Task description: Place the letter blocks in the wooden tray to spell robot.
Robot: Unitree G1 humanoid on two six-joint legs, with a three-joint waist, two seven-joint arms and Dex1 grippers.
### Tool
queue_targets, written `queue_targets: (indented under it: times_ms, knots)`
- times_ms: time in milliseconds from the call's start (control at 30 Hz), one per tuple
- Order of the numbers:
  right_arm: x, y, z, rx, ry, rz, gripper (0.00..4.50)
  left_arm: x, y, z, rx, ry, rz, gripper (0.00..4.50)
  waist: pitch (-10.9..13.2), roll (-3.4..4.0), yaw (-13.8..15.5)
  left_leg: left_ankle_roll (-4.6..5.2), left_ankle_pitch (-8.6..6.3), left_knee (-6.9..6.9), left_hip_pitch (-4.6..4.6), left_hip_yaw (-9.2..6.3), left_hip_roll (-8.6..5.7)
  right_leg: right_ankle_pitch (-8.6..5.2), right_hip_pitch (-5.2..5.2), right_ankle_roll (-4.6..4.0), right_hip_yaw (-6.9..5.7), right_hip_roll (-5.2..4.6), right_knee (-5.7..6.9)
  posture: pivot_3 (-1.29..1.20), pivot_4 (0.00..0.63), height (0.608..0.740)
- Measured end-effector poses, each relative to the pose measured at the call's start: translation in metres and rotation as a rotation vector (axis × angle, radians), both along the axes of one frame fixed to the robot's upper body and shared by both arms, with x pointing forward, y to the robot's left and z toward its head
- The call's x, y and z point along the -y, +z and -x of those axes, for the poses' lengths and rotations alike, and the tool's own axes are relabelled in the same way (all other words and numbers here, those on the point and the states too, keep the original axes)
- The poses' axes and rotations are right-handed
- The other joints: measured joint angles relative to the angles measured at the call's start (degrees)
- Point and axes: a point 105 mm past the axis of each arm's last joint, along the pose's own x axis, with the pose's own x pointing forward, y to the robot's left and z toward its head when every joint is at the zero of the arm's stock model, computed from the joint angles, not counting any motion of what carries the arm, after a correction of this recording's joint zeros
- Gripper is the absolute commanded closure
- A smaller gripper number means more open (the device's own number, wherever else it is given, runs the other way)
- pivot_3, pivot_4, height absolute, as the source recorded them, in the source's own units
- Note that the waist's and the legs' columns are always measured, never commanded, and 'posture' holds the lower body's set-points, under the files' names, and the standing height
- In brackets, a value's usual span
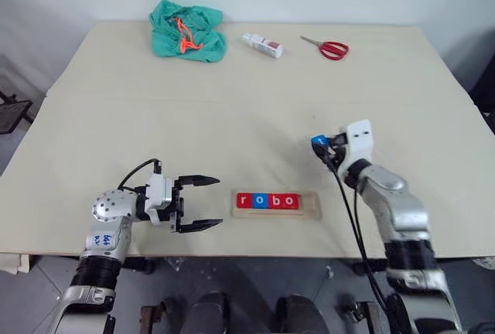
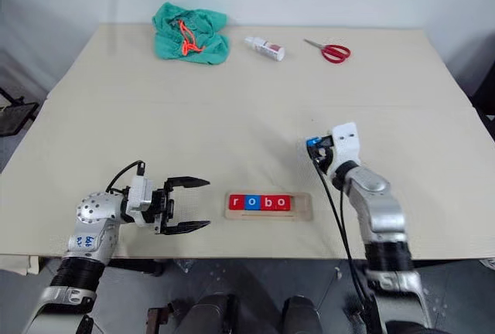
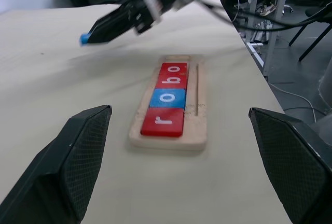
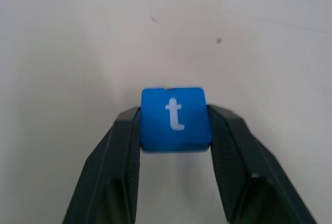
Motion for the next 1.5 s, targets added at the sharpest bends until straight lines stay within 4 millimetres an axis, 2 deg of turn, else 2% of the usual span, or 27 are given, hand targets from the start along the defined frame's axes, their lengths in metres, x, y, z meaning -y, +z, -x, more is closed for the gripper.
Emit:
queue_targets:
  times_ms: [200,433,567,733,1033,1200,1333,1500]
  knots:
    - [0.005,-0.010,0.051,-0.087,-0.012,0.012,3.02,0.001,-0.004,-0.001,-0.020,-0.038,-0.004,0.00,0.0,0.00,0.6,0.00,0.00,0.06,-0.01,0.11,-0.01,0.00,0.01,0.00,0.03,0.00,-0.07,0.00,0.150,0.740]
    - [0.015,-0.018,0.094,-0.155,-0.121,-0.003,3.02,0.000,-0.002,-0.003,-0.022,-0.074,-0.011,0.00,0.0,0.00,0.6,0.00,0.00,0.01,0.02,0.08,-0.02,0.00,0.01,0.00,0.04,0.01,-0.05,0.00,0.150,0.740]
    - [0.013,-0.026,0.107,-0.198,-0.149,-0.014,3.02,0.001,-0.002,-0.002,-0.018,-0.093,-0.012,0.00,0.0,0.01,0.5,0.00,0.00,0.03,0.04,0.14,-0.02,0.00,0.02,0.00,0.08,0.00,-0.06,0.00,0.150,0.740]
    - [0.010,-0.027,0.112,-0.215,-0.156,-0.028,3.02,0.002,0.000,-0.002,-0.001,-0.095,-0.013,0.00,0.0,0.01,0.6,0.00,0.00,0.03,0.04,0.12,-0.04,0.00,0.02,0.00,0.10,-0.01,-0.06,0.00,0.150,0.740]
    - [0.009,-0.034,0.117,-0.246,-0.147,-0.043,0.01,-0.002,0.000,-0.006,0.005,-0.081,-0.017,0.00,0.0,0.01,0.6,0.01,0.01,0.03,0.04,0.12,-0.04,0.00,0.03,0.00,0.09,-0.01,-0.06,0.00,0.150,0.740]
    - [0.014,-0.028,0.120,-0.231,-0.092,0.022,0.01,-0.003,0.000,-0.006,0.008,-0.078,-0.019,0.00,0.0,0.01,0.6,0.01,0.01,0.04,0.05,0.12,-0.04,0.00,0.04,0.00,0.09,-0.01,-0.08,0.00,0.150,0.740]
    - [0.019,-0.020,0.127,-0.226,0.069,0.149,0.01,-0.003,0.001,-0.006,0.009,-0.077,-0.020,0.00,0.0,0.01,0.7,0.02,0.01,0.05,0.04,0.14,-0.05,0.00,0.10,0.00,0.07,-0.01,-0.12,0.00,0.150,0.740]
    - [0.035,-0.024,0.129,-0.274,0.262,0.284,0.01,-0.003,0.001,-0.006,0.010,-0.077,-0.019,0.00,0.0,-0.01,0.8,0.03,0.01,0.09,0.06,0.15,-0.03,0.00,0.17,0.00,0.02,-0.01,-0.16,0.00,0.150,0.740]
